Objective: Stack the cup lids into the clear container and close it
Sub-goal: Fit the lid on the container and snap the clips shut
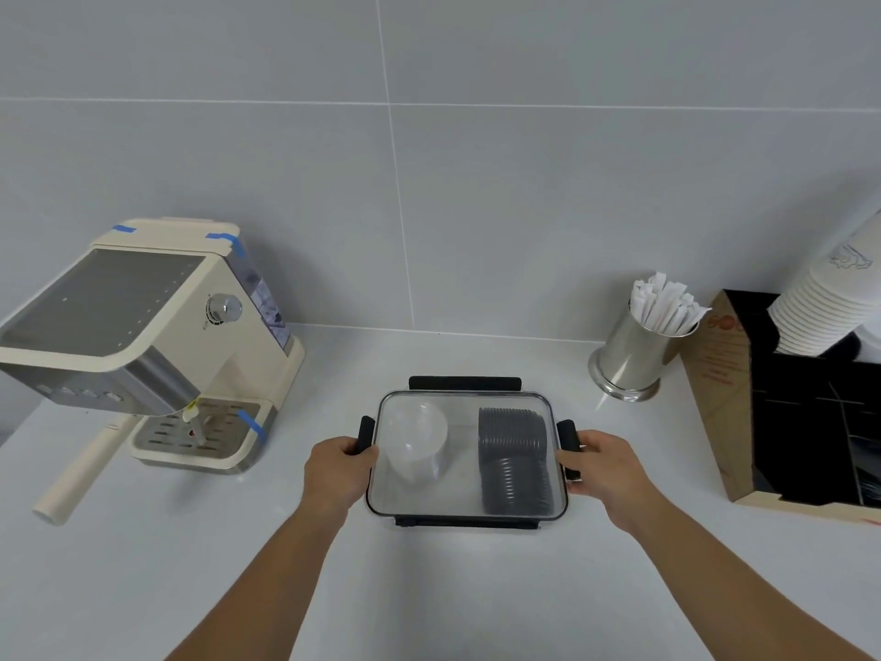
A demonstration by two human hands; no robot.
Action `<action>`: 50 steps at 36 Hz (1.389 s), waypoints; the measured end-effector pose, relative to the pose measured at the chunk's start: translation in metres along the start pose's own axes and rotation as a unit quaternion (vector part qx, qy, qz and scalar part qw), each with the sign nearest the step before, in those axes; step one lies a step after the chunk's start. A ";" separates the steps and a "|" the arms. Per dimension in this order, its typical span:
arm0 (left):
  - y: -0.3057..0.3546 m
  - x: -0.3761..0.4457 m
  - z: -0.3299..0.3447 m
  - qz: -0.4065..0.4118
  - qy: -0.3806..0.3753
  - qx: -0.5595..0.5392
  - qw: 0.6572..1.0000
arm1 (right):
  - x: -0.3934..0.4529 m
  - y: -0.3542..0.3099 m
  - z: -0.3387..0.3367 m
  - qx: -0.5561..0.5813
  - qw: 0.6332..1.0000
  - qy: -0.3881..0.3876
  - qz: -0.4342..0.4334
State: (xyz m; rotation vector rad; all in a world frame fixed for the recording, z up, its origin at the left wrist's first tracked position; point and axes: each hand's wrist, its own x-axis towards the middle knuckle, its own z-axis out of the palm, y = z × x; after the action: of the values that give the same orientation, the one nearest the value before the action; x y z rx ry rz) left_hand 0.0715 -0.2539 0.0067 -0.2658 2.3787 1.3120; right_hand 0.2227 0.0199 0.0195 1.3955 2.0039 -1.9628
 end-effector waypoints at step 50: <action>-0.022 -0.010 0.005 0.178 0.063 0.062 0.980 | -0.018 0.019 0.023 -0.149 0.976 0.131 -0.094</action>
State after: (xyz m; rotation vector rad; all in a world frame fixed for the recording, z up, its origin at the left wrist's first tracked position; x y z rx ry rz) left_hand 0.0893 -0.2619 -0.0077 0.1252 2.6941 1.3200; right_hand 0.2317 -0.0120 0.0095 1.5025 2.5034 -1.5089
